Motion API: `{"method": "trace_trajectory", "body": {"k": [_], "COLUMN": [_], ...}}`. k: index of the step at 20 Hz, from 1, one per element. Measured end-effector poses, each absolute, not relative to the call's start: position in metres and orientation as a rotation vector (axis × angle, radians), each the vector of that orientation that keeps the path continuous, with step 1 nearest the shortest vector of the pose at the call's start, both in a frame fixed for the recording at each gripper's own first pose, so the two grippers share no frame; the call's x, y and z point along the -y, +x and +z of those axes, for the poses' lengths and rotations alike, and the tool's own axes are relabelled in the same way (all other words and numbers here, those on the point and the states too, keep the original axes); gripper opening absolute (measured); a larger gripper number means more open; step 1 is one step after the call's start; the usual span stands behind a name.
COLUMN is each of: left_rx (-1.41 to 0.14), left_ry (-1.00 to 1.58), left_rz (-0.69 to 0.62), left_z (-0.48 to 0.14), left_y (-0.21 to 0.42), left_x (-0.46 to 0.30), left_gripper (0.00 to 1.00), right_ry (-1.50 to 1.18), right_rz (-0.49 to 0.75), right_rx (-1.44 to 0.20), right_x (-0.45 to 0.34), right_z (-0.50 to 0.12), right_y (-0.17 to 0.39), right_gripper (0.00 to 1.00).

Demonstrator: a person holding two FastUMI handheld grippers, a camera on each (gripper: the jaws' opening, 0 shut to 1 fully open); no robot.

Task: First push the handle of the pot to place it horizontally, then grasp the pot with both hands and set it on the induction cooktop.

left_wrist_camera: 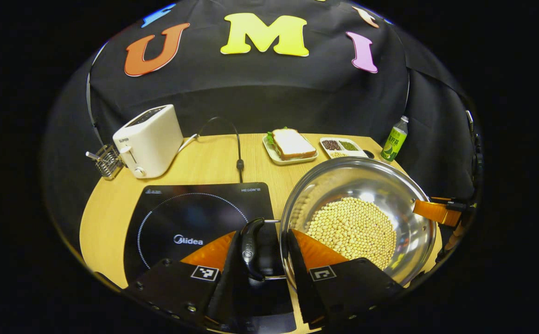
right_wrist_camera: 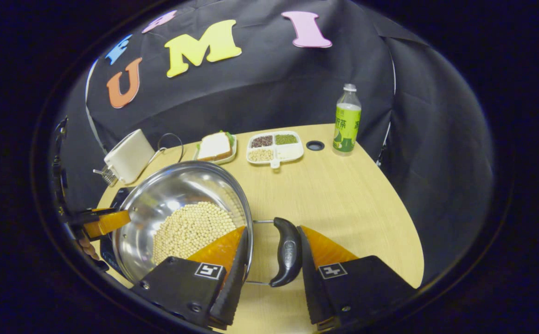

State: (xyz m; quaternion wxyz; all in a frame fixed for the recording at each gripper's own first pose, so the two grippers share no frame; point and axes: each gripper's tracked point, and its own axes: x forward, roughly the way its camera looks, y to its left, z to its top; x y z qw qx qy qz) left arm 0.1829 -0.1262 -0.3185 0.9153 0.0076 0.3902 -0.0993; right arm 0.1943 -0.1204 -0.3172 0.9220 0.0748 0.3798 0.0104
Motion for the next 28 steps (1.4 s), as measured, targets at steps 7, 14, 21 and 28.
{"method": "trace_trajectory", "body": {"k": [7, 14, 21, 28], "left_rx": [-0.757, -0.747, -0.751, -0.764], "left_ry": [0.015, -0.021, -0.036, -0.100], "left_rz": [-0.159, -0.076, -0.005, -0.035], "left_z": [-0.282, -0.284, -0.302, -0.318], "left_y": [0.171, 0.177, 0.196, 0.205], "left_x": [0.063, -0.027, -0.093, -0.116], "left_gripper": [0.55, 0.56, 0.56, 0.56], "right_ry": [0.161, 0.137, 0.100, 0.076], "right_rz": [0.069, 0.136, 0.202, 0.225], "right_rx": [-0.767, -0.773, -0.785, -0.810], "right_x": [0.058, -0.038, -0.110, -0.134], "right_z": [-0.285, -0.286, -0.301, -0.318], "right_y": [0.186, 0.205, 0.239, 0.252], "right_gripper": [0.60, 0.60, 0.60, 0.60]}}
